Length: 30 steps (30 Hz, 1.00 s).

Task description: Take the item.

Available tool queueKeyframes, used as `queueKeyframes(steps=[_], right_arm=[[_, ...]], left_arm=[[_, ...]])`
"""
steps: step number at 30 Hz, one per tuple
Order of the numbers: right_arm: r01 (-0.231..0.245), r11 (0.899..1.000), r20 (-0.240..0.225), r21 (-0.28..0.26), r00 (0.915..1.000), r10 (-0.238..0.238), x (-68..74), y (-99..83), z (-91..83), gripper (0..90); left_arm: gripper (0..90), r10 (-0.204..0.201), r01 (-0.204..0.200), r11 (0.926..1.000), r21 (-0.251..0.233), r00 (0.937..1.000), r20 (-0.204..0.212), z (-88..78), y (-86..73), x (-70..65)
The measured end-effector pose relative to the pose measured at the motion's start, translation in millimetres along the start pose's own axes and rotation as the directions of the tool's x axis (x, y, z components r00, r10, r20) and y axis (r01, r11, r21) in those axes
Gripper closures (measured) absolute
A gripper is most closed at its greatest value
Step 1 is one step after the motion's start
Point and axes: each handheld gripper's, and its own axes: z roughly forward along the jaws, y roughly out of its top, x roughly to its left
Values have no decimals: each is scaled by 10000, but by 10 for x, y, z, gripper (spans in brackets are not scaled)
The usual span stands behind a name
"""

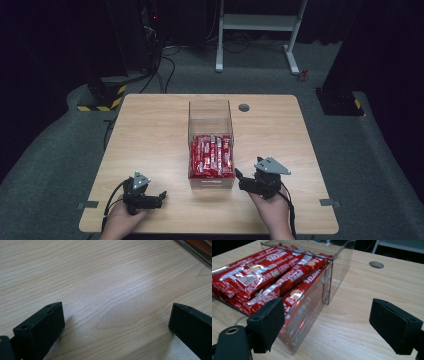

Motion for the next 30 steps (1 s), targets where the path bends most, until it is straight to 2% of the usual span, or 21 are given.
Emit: queueKeyframes(steps=[18,23,30], right_arm=[[181,9998,-371,-33,9991,-182,161,132,39,135],[306,9994,-624,-154,9976,-315,204,160,49,135],[291,9996,-707,-44,9971,-294,260,192,95,148]], left_arm=[[6,2,-2,10000,1,10000,-1,0,0,0],[6,-3,3,10000,-2,10000,1,0,0,0],[6,-2,2,10000,0,10000,2,0,0,-1]])
